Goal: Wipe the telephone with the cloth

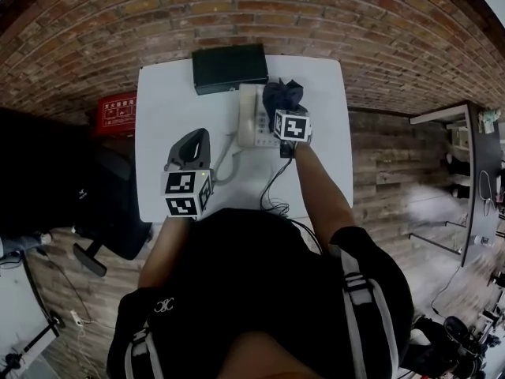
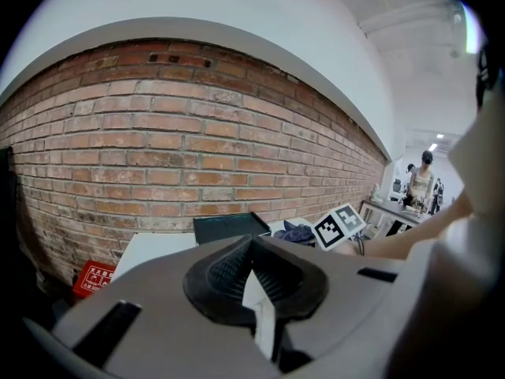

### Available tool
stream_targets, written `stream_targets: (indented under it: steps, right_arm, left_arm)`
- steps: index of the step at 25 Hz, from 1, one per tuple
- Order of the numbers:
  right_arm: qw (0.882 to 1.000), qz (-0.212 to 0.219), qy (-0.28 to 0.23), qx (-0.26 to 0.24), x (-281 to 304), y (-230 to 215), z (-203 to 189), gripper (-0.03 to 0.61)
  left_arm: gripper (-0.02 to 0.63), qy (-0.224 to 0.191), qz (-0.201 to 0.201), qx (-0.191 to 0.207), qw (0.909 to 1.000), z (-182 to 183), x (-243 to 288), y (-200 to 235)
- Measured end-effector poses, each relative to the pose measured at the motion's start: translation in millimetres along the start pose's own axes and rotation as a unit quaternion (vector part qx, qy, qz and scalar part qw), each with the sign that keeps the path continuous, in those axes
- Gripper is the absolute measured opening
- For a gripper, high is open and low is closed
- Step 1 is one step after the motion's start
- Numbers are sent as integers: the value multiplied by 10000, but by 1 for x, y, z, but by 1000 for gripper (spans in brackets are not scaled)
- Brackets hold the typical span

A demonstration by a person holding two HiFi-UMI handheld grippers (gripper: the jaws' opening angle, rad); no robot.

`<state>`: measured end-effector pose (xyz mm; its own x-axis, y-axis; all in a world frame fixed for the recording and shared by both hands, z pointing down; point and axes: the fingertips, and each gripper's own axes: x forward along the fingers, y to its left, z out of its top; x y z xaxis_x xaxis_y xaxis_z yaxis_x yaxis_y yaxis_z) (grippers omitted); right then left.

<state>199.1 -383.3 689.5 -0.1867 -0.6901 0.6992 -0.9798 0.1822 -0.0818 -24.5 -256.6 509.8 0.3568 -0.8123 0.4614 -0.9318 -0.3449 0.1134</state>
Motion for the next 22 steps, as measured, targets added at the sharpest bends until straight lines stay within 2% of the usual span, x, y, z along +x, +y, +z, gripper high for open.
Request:
stream_targets:
  steps: [7, 12, 22]
  right_arm:
    - [9997, -55, -239, -35, 16, -7, 28, 46]
    - [10000, 20, -63, 16, 21, 4, 31, 46]
    - [9965, 510, 149, -641, 25, 56, 27, 46]
  left_arm:
    - [-8, 106, 172, -23, 9998, -5, 2, 9]
    - [-8, 163, 181, -36, 9997, -10, 3, 12]
    - [-8, 156, 78, 49, 9998, -9, 2, 4]
